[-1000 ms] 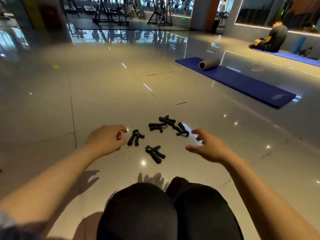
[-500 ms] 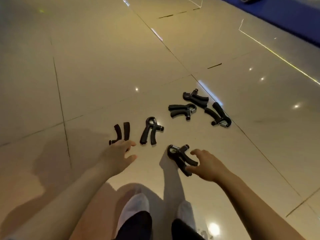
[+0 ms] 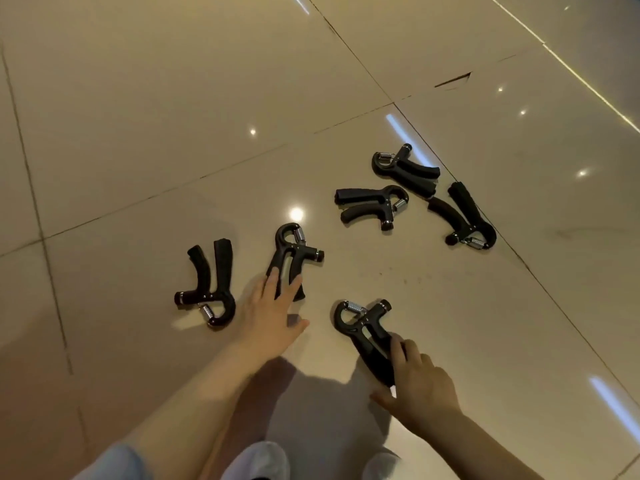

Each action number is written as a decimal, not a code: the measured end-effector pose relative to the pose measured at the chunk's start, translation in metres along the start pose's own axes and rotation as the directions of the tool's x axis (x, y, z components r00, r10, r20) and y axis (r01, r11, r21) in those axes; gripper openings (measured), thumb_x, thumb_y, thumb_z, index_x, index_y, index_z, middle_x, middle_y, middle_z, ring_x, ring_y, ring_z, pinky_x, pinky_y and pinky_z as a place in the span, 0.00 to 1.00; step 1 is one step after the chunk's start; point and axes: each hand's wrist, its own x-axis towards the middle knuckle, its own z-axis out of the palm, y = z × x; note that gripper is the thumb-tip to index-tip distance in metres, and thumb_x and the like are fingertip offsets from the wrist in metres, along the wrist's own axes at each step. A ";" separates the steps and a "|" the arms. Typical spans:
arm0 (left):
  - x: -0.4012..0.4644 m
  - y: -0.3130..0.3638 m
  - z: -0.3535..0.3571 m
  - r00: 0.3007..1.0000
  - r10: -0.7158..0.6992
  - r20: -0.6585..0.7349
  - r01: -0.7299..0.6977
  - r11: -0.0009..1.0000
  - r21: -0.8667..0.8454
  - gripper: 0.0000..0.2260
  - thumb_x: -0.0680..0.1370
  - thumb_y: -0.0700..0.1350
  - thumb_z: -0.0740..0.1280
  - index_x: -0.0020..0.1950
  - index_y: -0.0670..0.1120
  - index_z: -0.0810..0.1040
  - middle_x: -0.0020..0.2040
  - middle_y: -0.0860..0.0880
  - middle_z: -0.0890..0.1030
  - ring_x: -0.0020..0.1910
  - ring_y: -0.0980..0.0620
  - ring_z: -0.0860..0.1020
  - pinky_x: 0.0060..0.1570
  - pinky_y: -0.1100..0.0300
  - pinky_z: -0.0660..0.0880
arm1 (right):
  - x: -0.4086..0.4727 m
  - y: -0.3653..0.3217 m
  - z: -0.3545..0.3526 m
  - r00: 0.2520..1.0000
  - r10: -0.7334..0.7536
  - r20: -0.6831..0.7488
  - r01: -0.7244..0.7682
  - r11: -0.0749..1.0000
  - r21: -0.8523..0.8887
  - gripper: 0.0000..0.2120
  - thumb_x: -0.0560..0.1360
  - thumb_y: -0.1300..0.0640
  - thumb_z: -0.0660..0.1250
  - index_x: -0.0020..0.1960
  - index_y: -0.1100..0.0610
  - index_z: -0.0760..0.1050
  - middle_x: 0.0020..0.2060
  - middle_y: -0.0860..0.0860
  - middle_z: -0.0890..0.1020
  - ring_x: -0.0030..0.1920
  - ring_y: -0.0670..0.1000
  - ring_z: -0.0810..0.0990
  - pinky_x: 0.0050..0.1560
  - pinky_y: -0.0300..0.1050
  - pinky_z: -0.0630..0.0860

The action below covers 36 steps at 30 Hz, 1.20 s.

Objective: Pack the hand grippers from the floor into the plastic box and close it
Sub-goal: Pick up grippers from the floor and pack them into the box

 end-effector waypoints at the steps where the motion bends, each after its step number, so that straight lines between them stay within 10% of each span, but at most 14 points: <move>1: -0.002 0.005 0.009 1.000 -0.008 0.024 0.007 0.999 0.037 0.34 0.77 0.64 0.55 0.76 0.58 0.39 0.76 0.44 0.35 0.73 0.42 0.33 0.72 0.47 0.41 | -0.001 -0.002 0.006 0.999 0.006 -0.034 -0.005 1.000 0.007 0.42 0.70 0.34 0.62 0.74 0.54 0.49 0.66 0.50 0.64 0.59 0.53 0.72 0.52 0.45 0.74; 9: -0.020 -0.002 0.028 0.997 0.007 0.072 -0.013 0.996 0.085 0.34 0.76 0.64 0.57 0.76 0.60 0.43 0.75 0.46 0.33 0.73 0.41 0.32 0.72 0.45 0.44 | 0.005 -0.006 0.014 0.984 0.053 -0.169 -0.049 0.998 0.025 0.31 0.73 0.42 0.62 0.71 0.52 0.56 0.63 0.51 0.69 0.59 0.53 0.72 0.53 0.46 0.71; 13: -0.056 -0.009 0.054 0.978 0.208 -0.028 -0.201 0.964 0.172 0.37 0.66 0.67 0.65 0.72 0.54 0.65 0.75 0.39 0.57 0.72 0.36 0.52 0.61 0.41 0.65 | 0.000 0.005 0.026 0.983 0.055 -0.177 -0.048 0.998 0.043 0.29 0.73 0.47 0.62 0.70 0.51 0.56 0.65 0.50 0.68 0.59 0.53 0.71 0.52 0.45 0.70; 18: -0.080 -0.033 0.072 0.923 0.384 -0.021 -0.364 0.890 0.274 0.30 0.67 0.67 0.59 0.66 0.56 0.69 0.73 0.39 0.61 0.71 0.36 0.57 0.61 0.41 0.63 | -0.006 0.015 0.039 0.971 0.071 -0.228 -0.049 0.993 0.105 0.28 0.74 0.44 0.61 0.70 0.52 0.58 0.67 0.49 0.68 0.61 0.52 0.72 0.53 0.44 0.70; 28: -0.060 -0.007 0.068 0.955 0.025 -0.296 -0.106 0.959 -0.262 0.36 0.61 0.47 0.79 0.66 0.48 0.68 0.64 0.44 0.67 0.61 0.44 0.66 0.58 0.49 0.71 | -0.005 0.016 0.034 0.969 0.100 -0.225 -0.066 0.986 0.155 0.30 0.71 0.43 0.66 0.68 0.50 0.61 0.63 0.48 0.72 0.56 0.52 0.74 0.51 0.43 0.70; 36: -0.065 0.022 0.027 0.775 0.040 -0.631 -0.308 0.895 -0.322 0.21 0.66 0.51 0.65 0.59 0.52 0.73 0.65 0.46 0.65 0.60 0.46 0.66 0.53 0.50 0.71 | -0.030 0.018 -0.018 0.874 0.227 -0.430 0.226 0.594 0.772 0.30 0.65 0.56 0.76 0.61 0.44 0.66 0.57 0.44 0.68 0.52 0.41 0.71 0.55 0.37 0.68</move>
